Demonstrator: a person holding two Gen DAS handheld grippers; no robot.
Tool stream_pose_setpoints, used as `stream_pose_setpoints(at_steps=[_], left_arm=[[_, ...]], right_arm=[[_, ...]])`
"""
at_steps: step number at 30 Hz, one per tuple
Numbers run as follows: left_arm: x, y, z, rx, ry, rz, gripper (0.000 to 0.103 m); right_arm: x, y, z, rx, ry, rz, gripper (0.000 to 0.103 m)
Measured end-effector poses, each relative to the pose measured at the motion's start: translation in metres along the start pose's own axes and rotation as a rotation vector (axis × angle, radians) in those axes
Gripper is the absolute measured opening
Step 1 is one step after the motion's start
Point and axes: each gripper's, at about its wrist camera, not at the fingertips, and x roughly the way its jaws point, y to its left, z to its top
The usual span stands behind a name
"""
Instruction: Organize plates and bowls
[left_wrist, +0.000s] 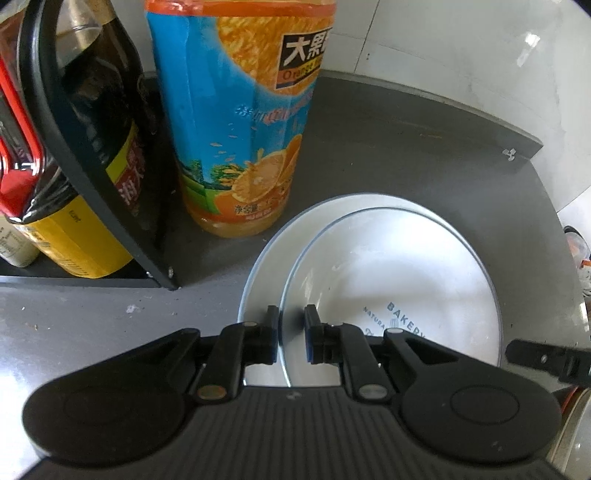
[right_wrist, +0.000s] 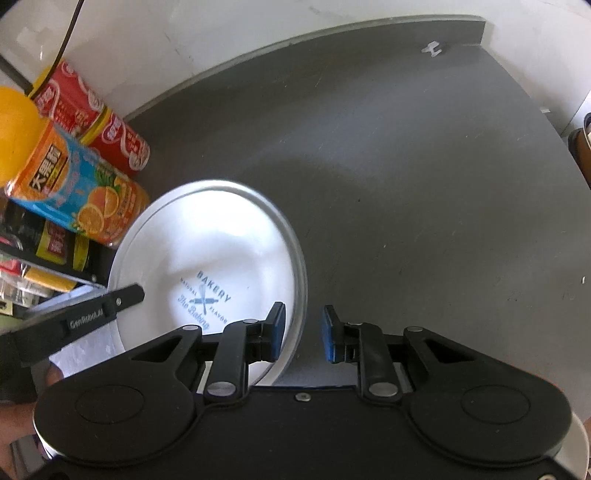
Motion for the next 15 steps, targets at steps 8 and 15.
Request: stream_pose_setpoints(at_steps=[8,15], left_arm=[[-0.020,0.008,0.004,-0.011,0.000,0.015,0.014],[-0.037,0.026,0.004,-0.088,-0.024,0.039,0.022]], right_arm=[[0.004,-0.003,0.004,0.002,-0.009,-0.016,0.022],[0.013,0.002,0.005,-0.016,0.012,-0.024,0.022]])
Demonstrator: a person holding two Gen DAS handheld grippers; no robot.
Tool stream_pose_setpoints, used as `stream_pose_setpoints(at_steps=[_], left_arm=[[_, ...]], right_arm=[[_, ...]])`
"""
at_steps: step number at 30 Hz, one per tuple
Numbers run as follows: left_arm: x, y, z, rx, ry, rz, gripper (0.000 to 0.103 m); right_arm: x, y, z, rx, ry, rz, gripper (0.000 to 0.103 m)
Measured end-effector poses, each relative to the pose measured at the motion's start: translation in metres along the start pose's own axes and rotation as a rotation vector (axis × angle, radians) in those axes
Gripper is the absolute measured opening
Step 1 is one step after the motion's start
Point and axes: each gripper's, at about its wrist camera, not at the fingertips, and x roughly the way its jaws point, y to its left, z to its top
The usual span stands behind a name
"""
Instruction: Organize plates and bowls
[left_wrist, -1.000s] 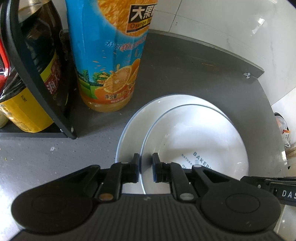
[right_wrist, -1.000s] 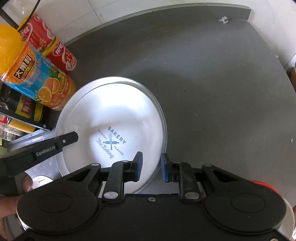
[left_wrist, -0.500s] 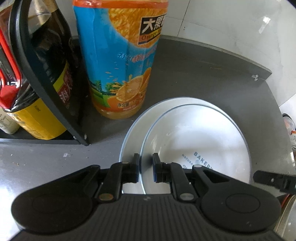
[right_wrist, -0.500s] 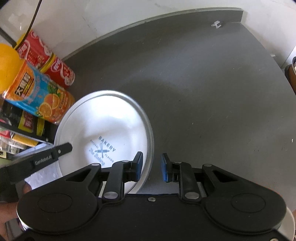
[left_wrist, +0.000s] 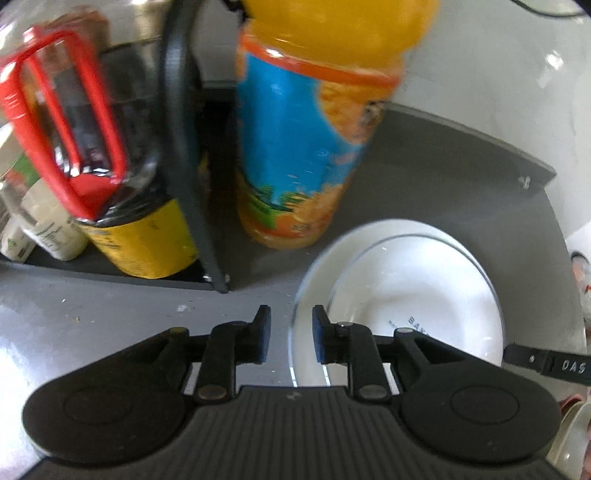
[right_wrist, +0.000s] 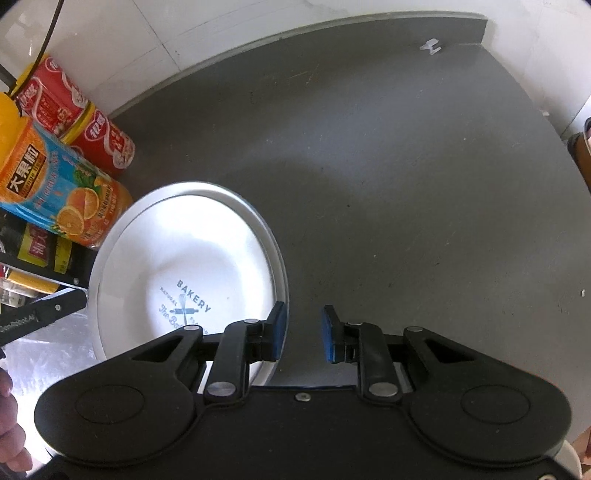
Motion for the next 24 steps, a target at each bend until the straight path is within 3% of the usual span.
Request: stream_pose_setpoints(at_steps=[8,13,18,19,24], left_arm=[[0.005,0.018,-0.004,-0.055,0.013,0.001,0.022],[0.012,0.028,-0.015,-0.102,0.026,-0.046,0.022],[0.020,0.035,-0.020,-0.143,0.045,-0.095,0.015],[0.021,0.036,-0.022,-0.151,0.048,-0.109,0.010],[0.022,0.042,-0.030,-0.159,0.042,-0.128,0.009]], right_arm=[[-0.001,0.010,0.009,-0.007,0.011,0.016,0.022],[-0.003,0.014,0.015,-0.019,0.028,0.026,0.022],[-0.004,0.015,0.021,-0.007,0.040,0.050,0.022],[-0.004,0.017,0.022,-0.012,0.043,0.052,0.022],[-0.004,0.021,0.026,-0.026,0.048,0.060,0.022]])
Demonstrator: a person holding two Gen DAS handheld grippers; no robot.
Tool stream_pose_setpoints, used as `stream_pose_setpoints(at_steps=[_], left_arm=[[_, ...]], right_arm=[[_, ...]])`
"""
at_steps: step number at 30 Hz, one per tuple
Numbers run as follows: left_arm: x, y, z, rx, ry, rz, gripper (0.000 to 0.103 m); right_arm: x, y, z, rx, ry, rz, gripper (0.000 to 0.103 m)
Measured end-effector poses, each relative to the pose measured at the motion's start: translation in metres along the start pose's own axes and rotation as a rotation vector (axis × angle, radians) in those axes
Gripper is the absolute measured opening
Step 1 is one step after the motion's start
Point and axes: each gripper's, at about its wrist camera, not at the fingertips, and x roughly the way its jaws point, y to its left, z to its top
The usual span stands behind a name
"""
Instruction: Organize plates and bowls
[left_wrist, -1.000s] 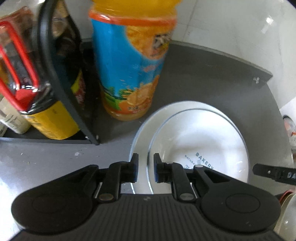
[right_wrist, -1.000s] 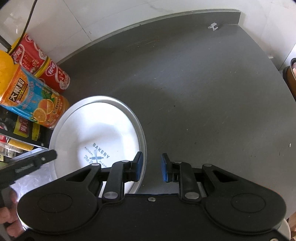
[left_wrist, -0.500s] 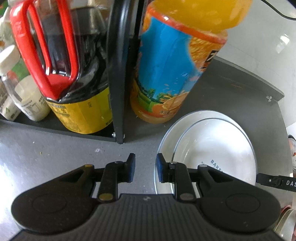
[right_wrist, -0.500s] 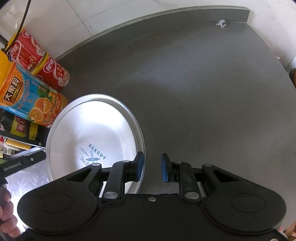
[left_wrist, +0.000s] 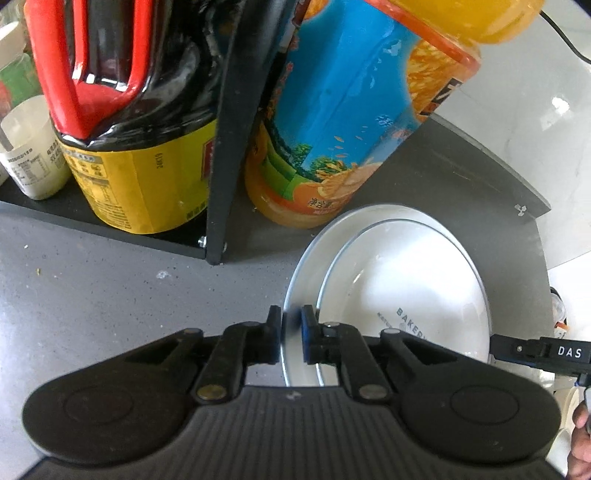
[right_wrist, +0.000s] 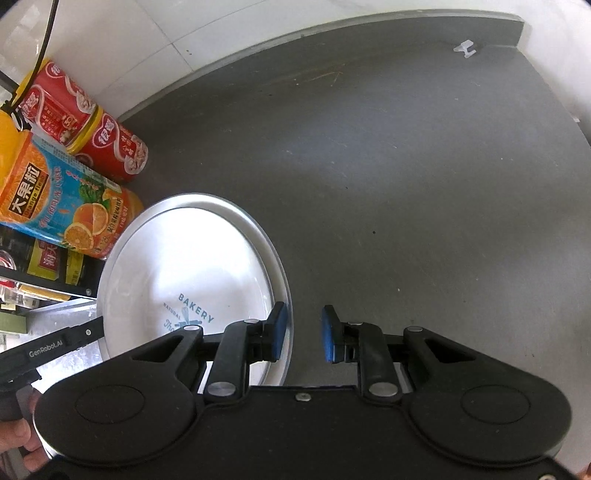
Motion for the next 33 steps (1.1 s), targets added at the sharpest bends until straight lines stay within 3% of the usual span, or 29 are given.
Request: stream_pose_setpoints(at_steps=[9,15,24,29,31,33], left_arm=[[-0.017,0.016,-0.005,-0.079,0.029,-0.015,0.012],[-0.032,0.029,-0.005,-0.138,0.000,-0.037,0.012],[-0.026,0.042,-0.009,-0.193,-0.006,-0.096,0.010],[-0.022,0.050,-0.013,-0.224,-0.006,-0.127,0.008],[-0.023,0.050,-0.014,-0.224,-0.009,-0.127,0.005],[-0.022,0.048,-0.014,-0.224,-0.013,-0.117,0.005]], right_arm=[[0.001,-0.001,0.004,-0.059,0.021,0.026,0.022],[0.002,-0.008,0.003,-0.051,0.026,0.069,0.020],[0.006,-0.024,0.006,-0.007,0.072,0.199,0.016],[0.006,-0.024,0.006,0.010,0.076,0.229,0.016],[0.007,-0.021,0.006,0.000,0.075,0.234,0.007],[0.005,-0.019,0.005,-0.035,0.062,0.218,0.006]])
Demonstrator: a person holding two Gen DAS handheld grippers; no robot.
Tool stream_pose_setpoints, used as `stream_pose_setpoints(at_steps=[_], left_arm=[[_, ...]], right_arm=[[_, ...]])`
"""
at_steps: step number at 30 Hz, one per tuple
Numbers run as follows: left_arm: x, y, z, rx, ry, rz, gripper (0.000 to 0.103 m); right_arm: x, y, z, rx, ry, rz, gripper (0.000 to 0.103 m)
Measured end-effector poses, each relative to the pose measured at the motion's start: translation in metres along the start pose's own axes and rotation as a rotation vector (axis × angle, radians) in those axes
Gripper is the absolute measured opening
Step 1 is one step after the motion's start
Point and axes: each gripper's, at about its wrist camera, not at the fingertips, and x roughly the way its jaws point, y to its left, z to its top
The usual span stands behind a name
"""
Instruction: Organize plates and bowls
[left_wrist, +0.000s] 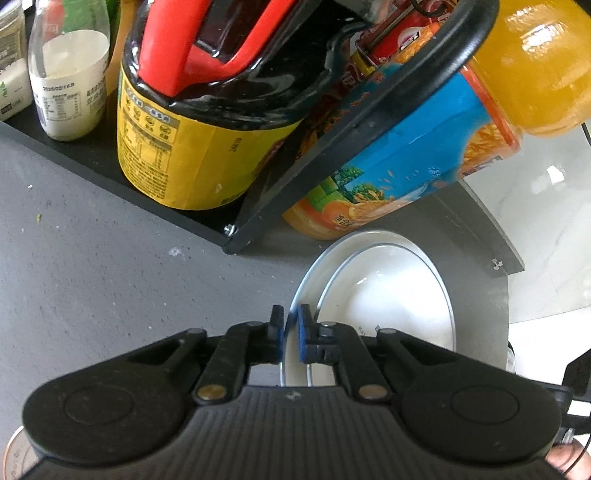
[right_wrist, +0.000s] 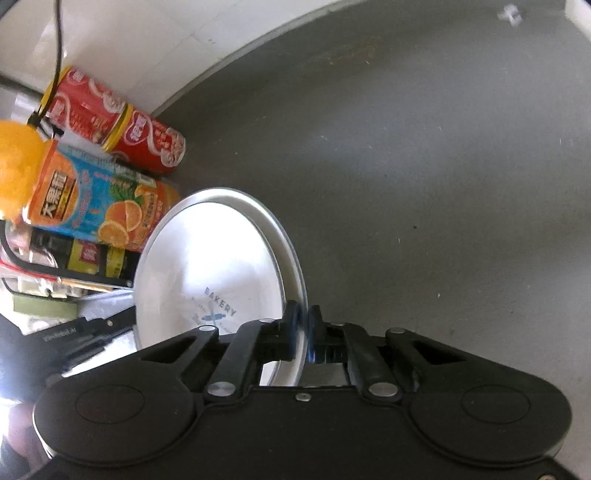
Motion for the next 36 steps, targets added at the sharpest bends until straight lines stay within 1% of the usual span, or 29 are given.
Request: stream_pose_setpoints(at_steps=[3,9,30,36], left_arm=[[0.001,-0.005,-0.003,0.025,-0.010,0.013,0.004],[0.002,-0.004,-0.008,0.019,-0.003,0.012,0.004],[-0.035,0.003,-0.014,-0.006,-0.042,0.017,0.002],[-0.050,0.007,-0.018,-0.013,-0.053,0.023,0.002]], right_arm=[[-0.001,0.003,-0.001,-0.036,-0.011,-0.014,0.006],[-0.005,0.005,-0.004,-0.065,-0.018,-0.004,0.006],[-0.029,0.027,-0.011,-0.168,-0.026,0.056,0.006],[-0.033,0.035,-0.016,-0.199,-0.011,0.070,0.006]])
